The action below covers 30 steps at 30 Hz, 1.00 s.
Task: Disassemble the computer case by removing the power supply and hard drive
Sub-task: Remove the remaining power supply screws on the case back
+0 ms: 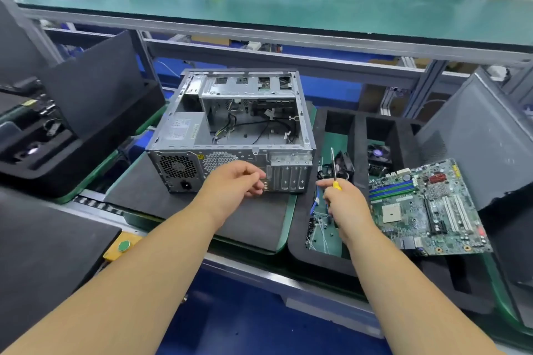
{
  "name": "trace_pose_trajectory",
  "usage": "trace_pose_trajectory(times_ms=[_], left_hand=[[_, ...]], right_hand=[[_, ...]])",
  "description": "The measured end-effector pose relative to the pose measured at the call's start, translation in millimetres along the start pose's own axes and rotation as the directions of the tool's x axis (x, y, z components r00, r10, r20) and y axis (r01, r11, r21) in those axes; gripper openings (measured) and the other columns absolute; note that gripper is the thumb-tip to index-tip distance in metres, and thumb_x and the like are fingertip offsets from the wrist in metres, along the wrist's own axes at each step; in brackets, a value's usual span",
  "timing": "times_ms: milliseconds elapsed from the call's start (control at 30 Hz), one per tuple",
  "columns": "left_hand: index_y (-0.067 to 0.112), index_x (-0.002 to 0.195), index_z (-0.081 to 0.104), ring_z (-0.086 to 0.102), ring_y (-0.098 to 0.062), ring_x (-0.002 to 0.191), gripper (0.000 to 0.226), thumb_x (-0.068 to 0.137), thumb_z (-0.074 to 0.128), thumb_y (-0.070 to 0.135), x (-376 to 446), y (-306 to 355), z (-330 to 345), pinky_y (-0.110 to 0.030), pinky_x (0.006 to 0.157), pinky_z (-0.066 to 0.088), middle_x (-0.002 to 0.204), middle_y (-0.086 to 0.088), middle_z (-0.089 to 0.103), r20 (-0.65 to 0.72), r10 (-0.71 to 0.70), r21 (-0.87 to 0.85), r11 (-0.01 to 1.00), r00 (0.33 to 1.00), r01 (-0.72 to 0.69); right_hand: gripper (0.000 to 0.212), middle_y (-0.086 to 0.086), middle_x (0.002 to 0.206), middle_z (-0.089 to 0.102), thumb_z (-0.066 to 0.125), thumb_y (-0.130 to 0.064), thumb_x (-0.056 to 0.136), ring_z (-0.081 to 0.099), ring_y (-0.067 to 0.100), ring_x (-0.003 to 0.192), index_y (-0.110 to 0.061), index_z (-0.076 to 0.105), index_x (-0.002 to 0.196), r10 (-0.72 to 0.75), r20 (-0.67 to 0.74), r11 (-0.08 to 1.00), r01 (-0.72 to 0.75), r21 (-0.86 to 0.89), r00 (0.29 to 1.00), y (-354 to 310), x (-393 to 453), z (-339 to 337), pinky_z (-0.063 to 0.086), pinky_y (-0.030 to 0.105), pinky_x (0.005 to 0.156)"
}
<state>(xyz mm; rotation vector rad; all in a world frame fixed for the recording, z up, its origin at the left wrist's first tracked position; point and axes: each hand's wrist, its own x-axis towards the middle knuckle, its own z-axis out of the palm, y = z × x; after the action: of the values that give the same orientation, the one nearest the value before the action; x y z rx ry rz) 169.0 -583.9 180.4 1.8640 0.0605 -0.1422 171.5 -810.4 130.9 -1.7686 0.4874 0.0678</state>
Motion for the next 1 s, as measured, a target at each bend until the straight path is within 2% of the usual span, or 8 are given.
trace_pose_trajectory(times_ms=[67, 167, 300, 367, 433, 567, 667, 1000], left_hand=[[0.019, 0.089, 0.073, 0.071, -0.01, 0.075, 0.022, 0.095, 0.055, 0.007, 1, 0, -18, -0.019, 0.071, 0.053, 0.078, 0.002, 0.073, -0.051, 0.064, 0.033, 0.997, 0.997, -0.063], [0.029, 0.087, 0.073, 0.066, -0.003, 0.075, 0.022, 0.093, 0.06, 0.012, 6, -4, -50, -0.018, 0.075, 0.051, 0.079, 0.008, 0.07, -0.133, 0.173, 0.141, 0.978, 0.976, -0.154], [0.036, 0.102, 0.068, 0.053, -0.004, 0.102, 0.02, 0.088, 0.067, 0.022, 21, -16, -100, -0.024, 0.089, 0.042, 0.104, 0.018, 0.06, -0.176, 0.422, 0.542, 0.796, 0.889, -0.27], [0.029, 0.117, 0.067, 0.047, -0.017, 0.118, 0.033, 0.085, 0.072, 0.026, 31, -23, -122, -0.036, 0.101, 0.04, 0.118, 0.008, 0.056, -0.125, 0.469, 0.686, 0.677, 0.874, -0.265], [0.024, 0.13, 0.062, 0.042, -0.026, 0.13, 0.049, 0.083, 0.075, 0.03, 41, -31, -141, -0.043, 0.111, 0.036, 0.135, -0.001, 0.052, -0.062, 0.414, 0.755, 0.614, 0.908, -0.228], [0.025, 0.141, 0.052, 0.035, -0.023, 0.139, 0.058, 0.087, 0.07, 0.037, 56, -49, -172, -0.039, 0.116, 0.029, 0.149, 0.0, 0.044, 0.026, 0.324, 0.786, 0.578, 0.946, -0.219], [0.025, 0.136, 0.057, 0.041, -0.019, 0.134, 0.048, 0.09, 0.068, 0.033, 66, -61, -189, -0.039, 0.112, 0.035, 0.142, 0.004, 0.052, 0.106, 0.368, 0.755, 0.574, 0.924, -0.316], [0.021, 0.121, 0.07, 0.05, -0.022, 0.121, 0.029, 0.093, 0.066, 0.018, 82, -80, -208, -0.044, 0.095, 0.05, 0.122, 0.005, 0.066, 0.154, 0.533, 0.62, 0.604, 0.832, -0.501]], right_hand=[[0.042, -0.008, 0.047, 0.047, 0.041, -0.004, 0.079, 0.034, 0.009, 0.036, -0.031, 0.069, 0.093, -0.036, 0.027, 0.998, 0.037, -0.049, 0.999, -18, -4, 12, 0.028, 0.021, 0.039], [0.041, -0.001, 0.061, 0.048, 0.043, -0.003, 0.08, 0.035, 0.013, 0.046, -0.032, 0.068, 0.094, -0.104, 0.068, 0.991, 0.11, -0.083, 0.992, -39, -13, 30, 0.028, 0.024, 0.046], [0.033, -0.005, 0.071, 0.053, 0.049, -0.007, 0.084, 0.041, 0.007, 0.046, -0.032, 0.068, 0.096, -0.261, 0.107, 0.946, 0.276, -0.169, 0.959, -60, -25, 60, 0.033, 0.024, 0.047], [0.028, -0.006, 0.095, 0.058, 0.055, -0.011, 0.084, 0.056, 0.008, 0.067, -0.033, 0.068, 0.096, -0.38, 0.108, 0.869, 0.394, -0.3, 0.919, -70, -26, 77, 0.044, 0.029, 0.059], [0.022, -0.004, 0.112, 0.056, 0.06, -0.018, 0.087, 0.059, 0.018, 0.089, -0.03, 0.068, 0.103, -0.457, 0.113, 0.769, 0.456, -0.449, 0.882, -80, -22, 96, 0.049, 0.035, 0.075], [0.035, 0.0, 0.133, 0.052, 0.064, -0.032, 0.093, 0.057, 0.026, 0.112, -0.027, 0.063, 0.127, -0.406, 0.069, 0.66, 0.344, -0.667, 0.912, -91, -7, 126, 0.045, 0.036, 0.084], [0.037, -0.001, 0.133, 0.054, 0.063, -0.039, 0.093, 0.059, 0.029, 0.111, -0.029, 0.062, 0.128, -0.341, -0.01, 0.655, 0.23, -0.72, 0.94, -91, -3, 134, 0.044, 0.037, 0.08], [0.043, -0.006, 0.138, 0.056, 0.062, -0.047, 0.093, 0.058, 0.027, 0.117, -0.035, 0.058, 0.134, -0.311, -0.201, 0.651, 0.053, -0.758, 0.929, -88, -17, 156, 0.04, 0.035, 0.077]])
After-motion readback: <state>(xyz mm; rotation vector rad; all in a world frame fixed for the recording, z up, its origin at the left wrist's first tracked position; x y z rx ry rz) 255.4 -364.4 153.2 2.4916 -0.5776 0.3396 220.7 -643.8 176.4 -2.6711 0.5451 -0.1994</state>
